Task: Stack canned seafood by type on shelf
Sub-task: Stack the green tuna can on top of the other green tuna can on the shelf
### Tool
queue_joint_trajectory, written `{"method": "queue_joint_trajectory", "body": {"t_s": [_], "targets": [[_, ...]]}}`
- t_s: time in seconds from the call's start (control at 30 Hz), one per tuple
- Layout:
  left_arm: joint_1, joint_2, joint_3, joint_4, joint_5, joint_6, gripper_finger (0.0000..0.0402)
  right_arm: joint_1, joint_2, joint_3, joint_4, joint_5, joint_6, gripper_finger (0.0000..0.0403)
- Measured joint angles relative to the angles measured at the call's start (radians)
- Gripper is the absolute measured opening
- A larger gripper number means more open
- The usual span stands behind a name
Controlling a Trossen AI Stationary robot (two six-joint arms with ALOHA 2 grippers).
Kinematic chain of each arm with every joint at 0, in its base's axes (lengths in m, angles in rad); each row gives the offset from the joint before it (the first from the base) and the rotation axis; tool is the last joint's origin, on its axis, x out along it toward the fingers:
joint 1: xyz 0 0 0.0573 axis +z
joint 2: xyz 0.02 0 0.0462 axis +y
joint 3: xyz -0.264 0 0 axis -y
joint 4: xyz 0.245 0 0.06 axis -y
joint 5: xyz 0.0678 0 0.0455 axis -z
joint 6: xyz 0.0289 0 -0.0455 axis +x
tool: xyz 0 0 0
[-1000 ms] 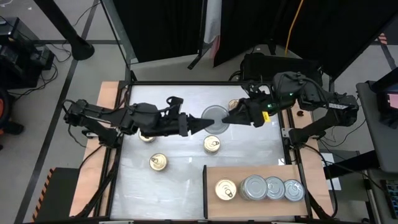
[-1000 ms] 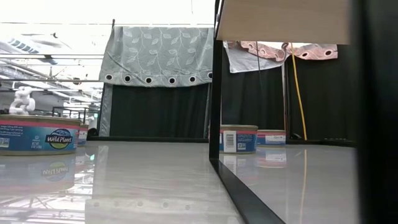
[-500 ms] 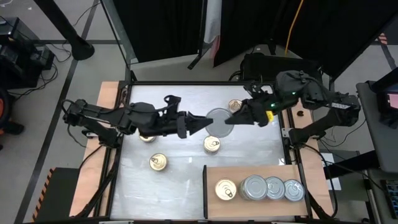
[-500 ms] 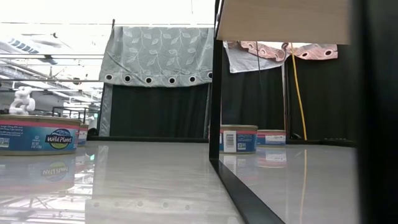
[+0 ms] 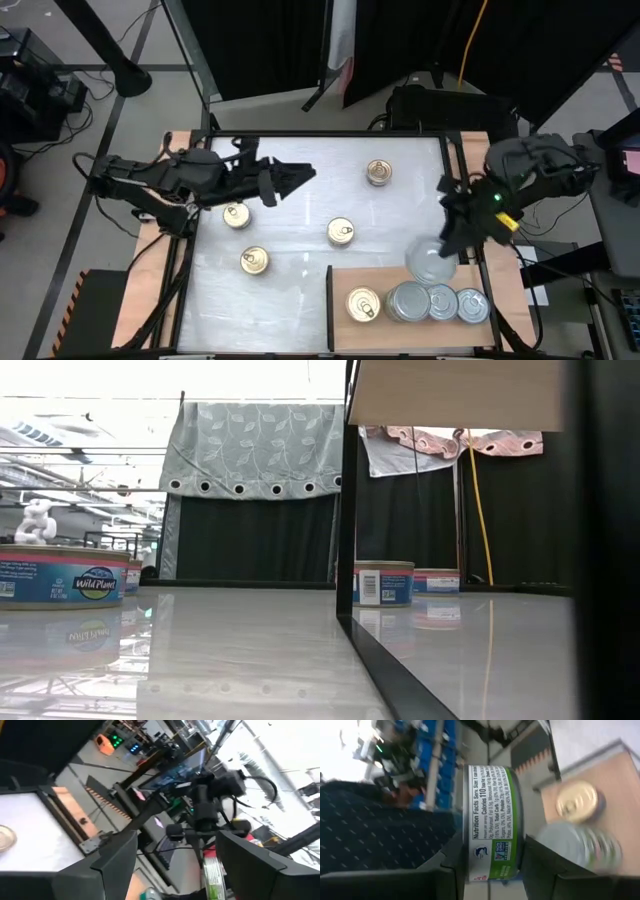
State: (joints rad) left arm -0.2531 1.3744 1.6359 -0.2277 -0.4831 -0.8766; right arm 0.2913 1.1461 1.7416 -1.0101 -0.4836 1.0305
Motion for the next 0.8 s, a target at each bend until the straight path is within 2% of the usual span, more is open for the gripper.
{"method": "queue_joint_trajectory", "body": {"t_s": [0.07,0.27,0.57,0.8], "targets": [[0.0,-0.013,0.0,-0.032,-0.015,0.0,0.0274,0.039,0.007,0.0,-0.031,0.031,-0.014,0.0126],[0.01,-0.018,0.0,-0.071,-0.03,-0.006,0.0274,0.095,0.089,-0.015,-0.036,0.033,-0.048,0.0127],[0.032,-0.019,0.0,-0.071,-0.026,-0.006,0.0274,0.117,0.196,-0.043,-0.027,-0.133,-0.149,0.0127],[0.031,-0.019,0.0,-0.073,-0.023,-0.007,0.0274,0.117,0.241,-0.043,-0.094,-0.167,-0.225,0.0127]]}}
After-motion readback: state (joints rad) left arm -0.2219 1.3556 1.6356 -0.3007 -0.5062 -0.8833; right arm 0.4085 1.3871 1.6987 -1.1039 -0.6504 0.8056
